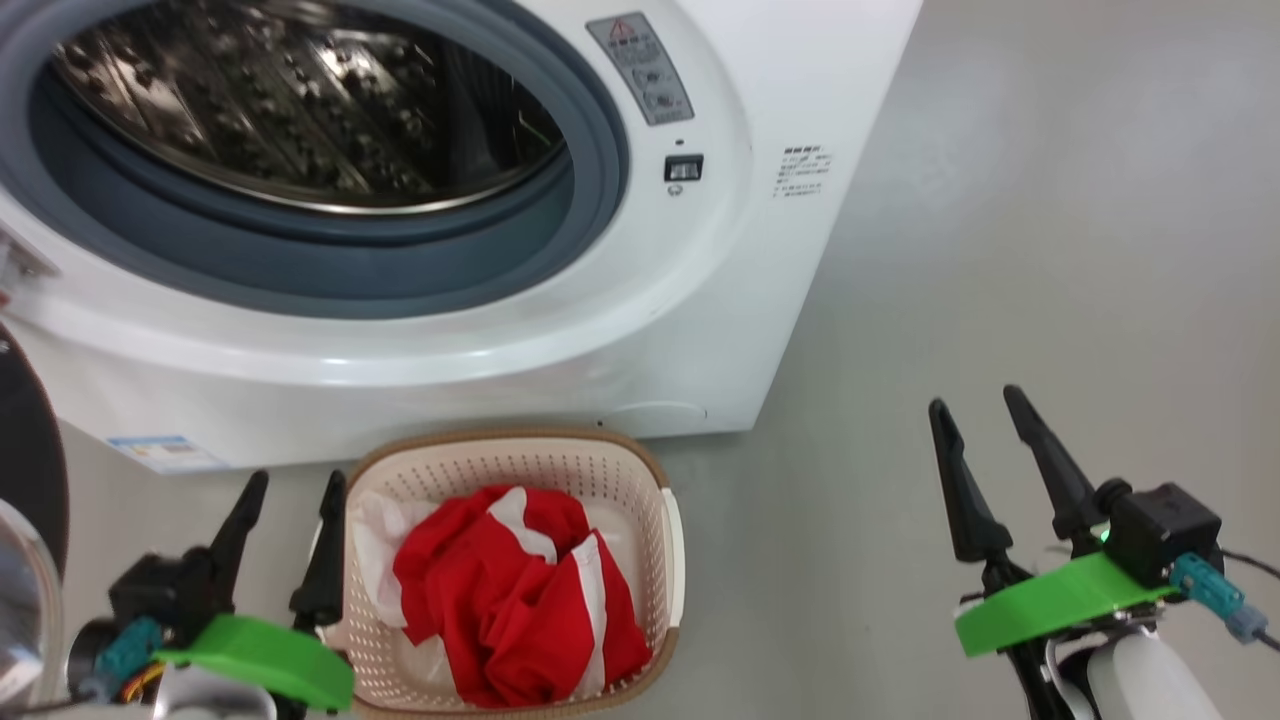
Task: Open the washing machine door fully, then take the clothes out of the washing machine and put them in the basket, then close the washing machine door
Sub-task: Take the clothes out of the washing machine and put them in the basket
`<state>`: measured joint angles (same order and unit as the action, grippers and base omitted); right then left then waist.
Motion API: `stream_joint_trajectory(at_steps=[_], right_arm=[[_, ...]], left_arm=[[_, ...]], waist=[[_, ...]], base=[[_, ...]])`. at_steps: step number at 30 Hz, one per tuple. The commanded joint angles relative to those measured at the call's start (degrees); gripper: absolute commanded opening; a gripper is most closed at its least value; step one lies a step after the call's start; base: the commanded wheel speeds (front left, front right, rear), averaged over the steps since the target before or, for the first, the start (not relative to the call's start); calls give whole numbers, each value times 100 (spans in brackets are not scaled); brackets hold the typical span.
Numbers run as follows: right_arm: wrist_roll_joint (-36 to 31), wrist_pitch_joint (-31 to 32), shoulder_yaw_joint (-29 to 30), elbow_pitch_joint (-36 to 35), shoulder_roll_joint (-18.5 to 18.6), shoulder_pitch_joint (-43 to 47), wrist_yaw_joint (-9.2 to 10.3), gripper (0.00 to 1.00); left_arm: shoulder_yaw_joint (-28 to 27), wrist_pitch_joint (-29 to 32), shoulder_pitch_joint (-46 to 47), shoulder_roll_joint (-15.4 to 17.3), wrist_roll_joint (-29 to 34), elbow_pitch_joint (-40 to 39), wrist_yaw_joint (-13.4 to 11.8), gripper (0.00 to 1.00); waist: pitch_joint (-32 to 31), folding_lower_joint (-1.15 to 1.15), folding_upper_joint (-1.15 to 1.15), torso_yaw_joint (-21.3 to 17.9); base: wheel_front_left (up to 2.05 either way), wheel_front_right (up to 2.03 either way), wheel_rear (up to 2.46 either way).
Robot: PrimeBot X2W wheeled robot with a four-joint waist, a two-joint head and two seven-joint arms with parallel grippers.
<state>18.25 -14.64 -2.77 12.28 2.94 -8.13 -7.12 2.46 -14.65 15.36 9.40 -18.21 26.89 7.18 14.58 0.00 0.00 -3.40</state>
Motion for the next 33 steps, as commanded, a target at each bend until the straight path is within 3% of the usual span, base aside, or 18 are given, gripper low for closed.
stream_joint_trajectory(at_steps=[1, 15, 33], right_arm=[[-40, -36, -109, -120, -6, 80, -36, 100], [-111, -36, 31, -113, 18, 617, -36, 100], [-85, -36, 197, -207, 103, 1142, -36, 100]], left_arm=[[-269, -35, -118, 97, 86, -238, 31, 100], [-768, -35, -1237, -89, 355, -1495, 31, 100], [-1125, -35, -2110, -266, 458, -2318, 31, 100]], waist=[[-262, 0, 0, 4], [-817, 0, 0, -23], [-1104, 0, 0, 0]], base=[[0, 0, 0], [0, 0, 0], [0, 0, 0]])
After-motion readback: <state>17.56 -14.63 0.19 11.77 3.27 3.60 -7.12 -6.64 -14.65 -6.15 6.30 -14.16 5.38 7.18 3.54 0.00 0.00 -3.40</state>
